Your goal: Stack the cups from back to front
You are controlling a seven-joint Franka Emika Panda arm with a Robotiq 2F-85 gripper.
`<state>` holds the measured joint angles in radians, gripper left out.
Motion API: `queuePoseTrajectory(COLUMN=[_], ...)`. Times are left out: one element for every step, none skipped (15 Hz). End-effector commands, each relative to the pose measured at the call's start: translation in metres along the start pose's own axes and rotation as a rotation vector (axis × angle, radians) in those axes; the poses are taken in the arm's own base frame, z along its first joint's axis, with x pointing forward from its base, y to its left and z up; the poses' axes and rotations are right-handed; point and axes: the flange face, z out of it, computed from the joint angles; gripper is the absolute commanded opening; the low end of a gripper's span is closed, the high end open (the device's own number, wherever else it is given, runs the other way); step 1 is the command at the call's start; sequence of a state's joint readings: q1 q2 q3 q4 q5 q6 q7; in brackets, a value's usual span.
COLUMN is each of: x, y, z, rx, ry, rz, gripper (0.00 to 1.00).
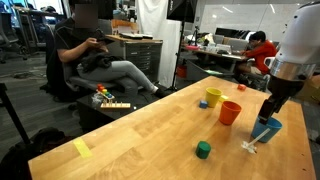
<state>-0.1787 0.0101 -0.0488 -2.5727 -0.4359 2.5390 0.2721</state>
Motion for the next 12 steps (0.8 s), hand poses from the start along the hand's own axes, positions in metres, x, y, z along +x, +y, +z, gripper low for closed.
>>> queuePoseTrajectory(x=[0.013,0.015,0.016,0.018,0.019,0.019,0.020,0.020,0.019,0.019,0.017,0.016], y=[-0.004,-0.006,-0.008,-0.012,-0.015,-0.018,-0.020,-0.023,-0.025,-0.026,-0.027,-0.028], z=[0.006,0.008,0.008,0.010,0.010,0.010,0.010,0.010,0.010,0.010,0.010,0.010], rx=[-0.037,-0.039,-0.042,-0.044,-0.046,-0.048,-0.050,-0.053,-0.054,-0.057,-0.060,-0.062], ry=[0.004,0.003,0.004,0.003,0.003,0.003,0.003,0.003,0.004,0.005,0.006,0.007], rz=[0.010,0.011,0.010,0.008,0.005,0.001,-0.003,-0.009,-0.014,-0.018,-0.022,-0.024], gripper=[1.00,1.00,1.00,1.00,1.00,1.00,1.00,0.88,0.74,0.66,0.56,0.49])
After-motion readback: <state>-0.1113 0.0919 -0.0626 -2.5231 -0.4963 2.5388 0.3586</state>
